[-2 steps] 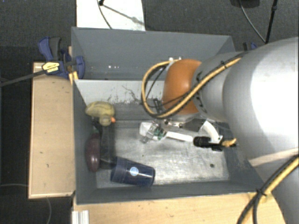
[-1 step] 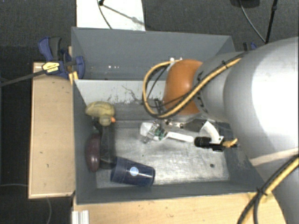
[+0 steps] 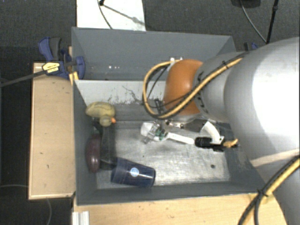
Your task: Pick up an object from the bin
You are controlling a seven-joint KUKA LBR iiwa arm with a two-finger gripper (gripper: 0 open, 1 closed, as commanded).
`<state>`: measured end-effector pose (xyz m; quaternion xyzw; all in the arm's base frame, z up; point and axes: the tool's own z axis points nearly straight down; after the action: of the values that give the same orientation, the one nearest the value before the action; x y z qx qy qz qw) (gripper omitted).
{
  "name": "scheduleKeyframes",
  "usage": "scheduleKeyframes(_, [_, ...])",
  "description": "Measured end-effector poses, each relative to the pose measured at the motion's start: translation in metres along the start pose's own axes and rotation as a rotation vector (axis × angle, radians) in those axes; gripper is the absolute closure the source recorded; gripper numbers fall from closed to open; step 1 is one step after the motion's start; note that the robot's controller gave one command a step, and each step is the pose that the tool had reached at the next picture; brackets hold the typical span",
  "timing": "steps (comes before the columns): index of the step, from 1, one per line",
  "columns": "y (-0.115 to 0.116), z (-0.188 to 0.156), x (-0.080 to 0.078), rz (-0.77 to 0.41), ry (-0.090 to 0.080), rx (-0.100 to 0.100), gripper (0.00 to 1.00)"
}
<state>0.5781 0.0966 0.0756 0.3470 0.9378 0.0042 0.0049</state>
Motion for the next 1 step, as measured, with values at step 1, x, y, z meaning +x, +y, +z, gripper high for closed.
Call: scheduleKeyframes(1, [-0.0002,-0.0034,0.0004,-0.002,0.002,0.004,1.00])
